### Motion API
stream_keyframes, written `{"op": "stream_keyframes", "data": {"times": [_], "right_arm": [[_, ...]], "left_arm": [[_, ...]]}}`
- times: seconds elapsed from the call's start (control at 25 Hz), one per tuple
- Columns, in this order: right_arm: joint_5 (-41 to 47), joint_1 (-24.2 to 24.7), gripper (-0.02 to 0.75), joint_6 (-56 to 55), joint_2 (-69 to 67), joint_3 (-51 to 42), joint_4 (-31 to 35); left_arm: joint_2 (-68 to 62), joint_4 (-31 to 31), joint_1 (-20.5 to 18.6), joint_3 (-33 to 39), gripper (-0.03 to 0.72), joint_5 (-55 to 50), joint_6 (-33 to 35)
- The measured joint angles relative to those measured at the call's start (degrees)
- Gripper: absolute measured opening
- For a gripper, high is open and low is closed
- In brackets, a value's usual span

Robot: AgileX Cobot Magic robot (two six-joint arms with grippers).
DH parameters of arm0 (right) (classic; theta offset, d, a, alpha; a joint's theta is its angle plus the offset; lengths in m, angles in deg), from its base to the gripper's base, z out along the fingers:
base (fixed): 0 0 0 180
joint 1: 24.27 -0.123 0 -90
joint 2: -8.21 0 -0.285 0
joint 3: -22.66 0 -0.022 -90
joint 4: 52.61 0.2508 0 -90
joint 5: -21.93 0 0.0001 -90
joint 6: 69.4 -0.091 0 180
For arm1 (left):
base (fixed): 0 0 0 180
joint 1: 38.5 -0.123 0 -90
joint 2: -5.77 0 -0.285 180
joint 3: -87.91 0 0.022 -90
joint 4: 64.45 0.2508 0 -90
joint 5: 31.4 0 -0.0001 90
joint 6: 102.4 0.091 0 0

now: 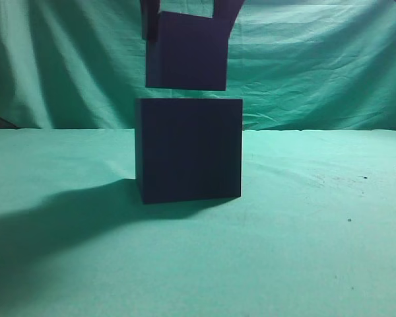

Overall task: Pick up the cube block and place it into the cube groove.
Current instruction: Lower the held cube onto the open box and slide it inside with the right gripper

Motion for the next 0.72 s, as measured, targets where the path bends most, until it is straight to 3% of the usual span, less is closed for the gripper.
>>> {"op": "stream_keyframes", "data": {"times": [0.2, 0.72], "right_arm": [[0.10, 0.00, 0.424, -3.52, 0.00, 0.00, -2.42], [0.10, 0.00, 0.424, -6.71, -0.61, 0.00, -0.45]], "left_arm": [[0.00, 0.00, 0.00, 0.00, 0.000, 0.00, 0.00], [0.00, 0.00, 0.00, 0.00, 0.000, 0.00, 0.00]]}}
